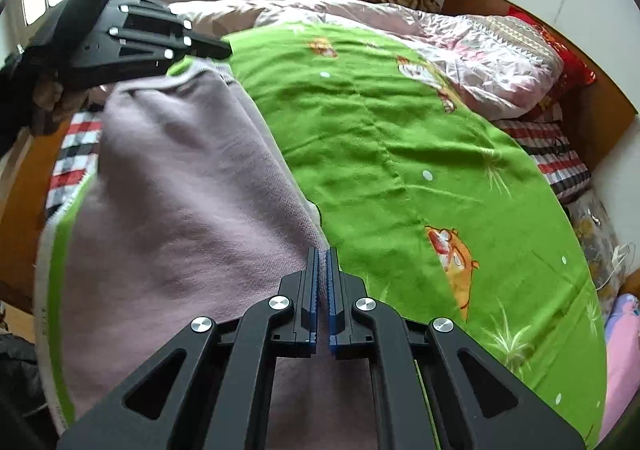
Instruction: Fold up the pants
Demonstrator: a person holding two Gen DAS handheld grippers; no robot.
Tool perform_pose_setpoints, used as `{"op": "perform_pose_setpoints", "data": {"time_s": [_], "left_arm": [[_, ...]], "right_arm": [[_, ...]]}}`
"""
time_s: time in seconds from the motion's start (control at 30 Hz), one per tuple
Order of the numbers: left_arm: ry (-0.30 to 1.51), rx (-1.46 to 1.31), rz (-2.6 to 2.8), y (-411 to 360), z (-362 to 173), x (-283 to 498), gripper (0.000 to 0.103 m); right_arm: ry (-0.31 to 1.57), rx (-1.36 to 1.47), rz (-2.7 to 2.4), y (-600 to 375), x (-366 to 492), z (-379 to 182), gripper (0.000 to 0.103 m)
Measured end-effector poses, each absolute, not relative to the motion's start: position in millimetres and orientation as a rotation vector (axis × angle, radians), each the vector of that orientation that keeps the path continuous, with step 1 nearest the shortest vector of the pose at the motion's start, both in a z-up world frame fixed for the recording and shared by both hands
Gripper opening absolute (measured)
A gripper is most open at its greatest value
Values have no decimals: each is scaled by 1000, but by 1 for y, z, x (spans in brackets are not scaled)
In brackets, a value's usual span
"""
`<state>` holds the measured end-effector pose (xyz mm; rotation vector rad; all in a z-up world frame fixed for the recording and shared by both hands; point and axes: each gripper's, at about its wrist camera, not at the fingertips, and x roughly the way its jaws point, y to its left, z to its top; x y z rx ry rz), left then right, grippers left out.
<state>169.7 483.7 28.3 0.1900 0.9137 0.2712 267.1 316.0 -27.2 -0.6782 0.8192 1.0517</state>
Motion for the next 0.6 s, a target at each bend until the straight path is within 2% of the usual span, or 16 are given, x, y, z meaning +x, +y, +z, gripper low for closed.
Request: {"op": "perform_pose_setpoints", "data": {"time_s": [0.1, 0.13, 0.17, 0.2, 0.27, 0.33, 0.43, 0.47, 0.6], "left_arm": [[975, 231, 216, 481, 21, 175, 6], [991, 222, 174, 480, 18, 174, 10], [999, 226, 146, 478, 16, 173, 19], [1003, 230, 134, 477, 16, 173, 23], [1005, 208, 83, 478, 19, 170, 45], [1013, 189, 36, 480, 19, 172, 55], [1045, 203, 2, 482, 15, 174, 54], [1068, 231, 13, 482, 10, 176, 49], [1090, 270, 6, 482, -6, 183, 39]], "right_arm": [[807, -688, 1051, 316, 264, -22, 4], [807, -690, 1049, 317, 262, -22, 4], [809, -689, 1046, 317, 263, -24, 4], [812, -685, 1044, 317, 262, -25, 4], [826, -669, 1042, 316, 263, -30, 4], [831, -656, 1042, 315, 263, -32, 4], [836, -642, 1043, 314, 264, -32, 4], [836, -643, 1044, 314, 264, -32, 4], [839, -618, 1041, 313, 265, -32, 4]]}}
